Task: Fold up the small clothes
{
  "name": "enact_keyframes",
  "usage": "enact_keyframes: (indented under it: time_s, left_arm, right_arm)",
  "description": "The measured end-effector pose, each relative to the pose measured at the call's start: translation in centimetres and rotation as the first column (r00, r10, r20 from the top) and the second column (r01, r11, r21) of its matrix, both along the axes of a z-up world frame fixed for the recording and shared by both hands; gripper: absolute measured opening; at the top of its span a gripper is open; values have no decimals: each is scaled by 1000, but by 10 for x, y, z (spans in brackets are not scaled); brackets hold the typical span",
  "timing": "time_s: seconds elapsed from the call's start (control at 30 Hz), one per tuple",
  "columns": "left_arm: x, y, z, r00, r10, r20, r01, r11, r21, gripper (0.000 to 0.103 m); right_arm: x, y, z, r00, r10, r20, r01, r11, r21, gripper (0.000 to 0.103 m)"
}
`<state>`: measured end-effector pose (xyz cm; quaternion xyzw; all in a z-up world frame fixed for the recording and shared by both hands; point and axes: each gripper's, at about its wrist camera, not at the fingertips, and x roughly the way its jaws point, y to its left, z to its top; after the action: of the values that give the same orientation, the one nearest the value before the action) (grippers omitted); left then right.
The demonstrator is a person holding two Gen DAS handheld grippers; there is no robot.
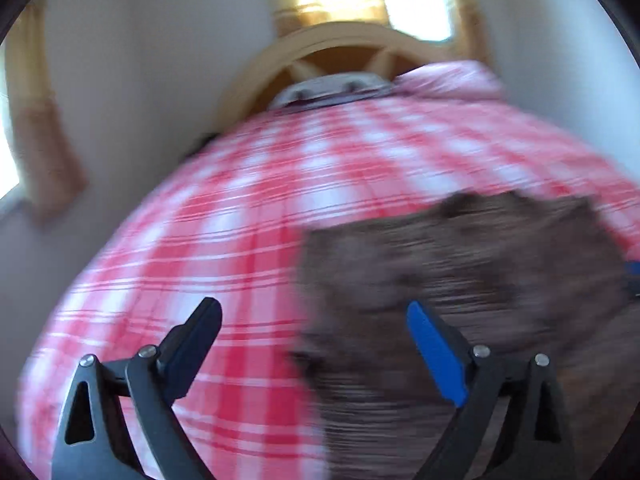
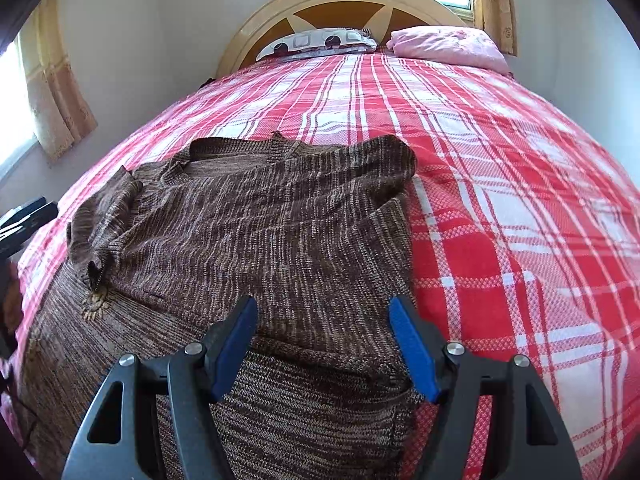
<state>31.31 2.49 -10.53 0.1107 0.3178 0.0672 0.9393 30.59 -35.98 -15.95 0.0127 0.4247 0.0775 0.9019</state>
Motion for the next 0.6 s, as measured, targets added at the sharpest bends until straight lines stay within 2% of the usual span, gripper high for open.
enact_keyframes:
  time_s: [0.03, 0.07, 0.1, 0.17, 0.23, 0.3, 0.4, 0.47, 0.57, 0.6]
  left_arm:
    - [7, 12, -5, 999, 43, -18, -43, 999, 11, 96]
    - [16, 28, -12, 996, 75, -56, -76, 997, -11, 96]
    - [20, 37, -17, 993, 85, -85, -88, 996, -31, 96]
    - [27, 51, -30, 986, 96, -138, -107, 991, -76, 96]
    - [31, 54, -39, 982, 66, -179, -89, 988, -127, 96]
    - [31, 54, -40, 982, 51, -184, -77, 988, -135, 97]
    - [27, 50, -40, 984, 48, -171, -68, 991, -116, 98]
    - [31, 45, -41, 984, 41, -173, -61, 991, -116, 99]
    - [30, 54, -44, 982, 42, -183, -73, 984, -164, 102]
    - [33, 56, -45, 981, 41, -187, -75, 981, -180, 102]
  right_arm:
    - [1, 4, 4, 1000, -3, -12, 2, 1000, -25, 70]
    - [1, 9, 12, 1000, -15, -18, 14, 998, -68, 70]
    - [-1, 17, 23, 1000, -29, -3, 28, 993, -117, 70]
    - [-5, 35, 46, 999, -11, 46, 18, 989, -150, 70]
    - [-7, 65, 69, 996, 54, 74, -43, 990, -137, 70]
    - [-3, 110, 77, 985, 161, 61, -152, 978, -141, 70]
    - [6, 176, 63, 956, 292, 27, -278, 932, -230, 70]
    - [17, 219, 40, 936, 351, -13, -337, 888, -311, 69]
    - [32, 254, 17, 915, 398, -61, -397, 864, -310, 69]
    - [39, 266, 7, 911, 406, -77, -408, 854, -323, 66]
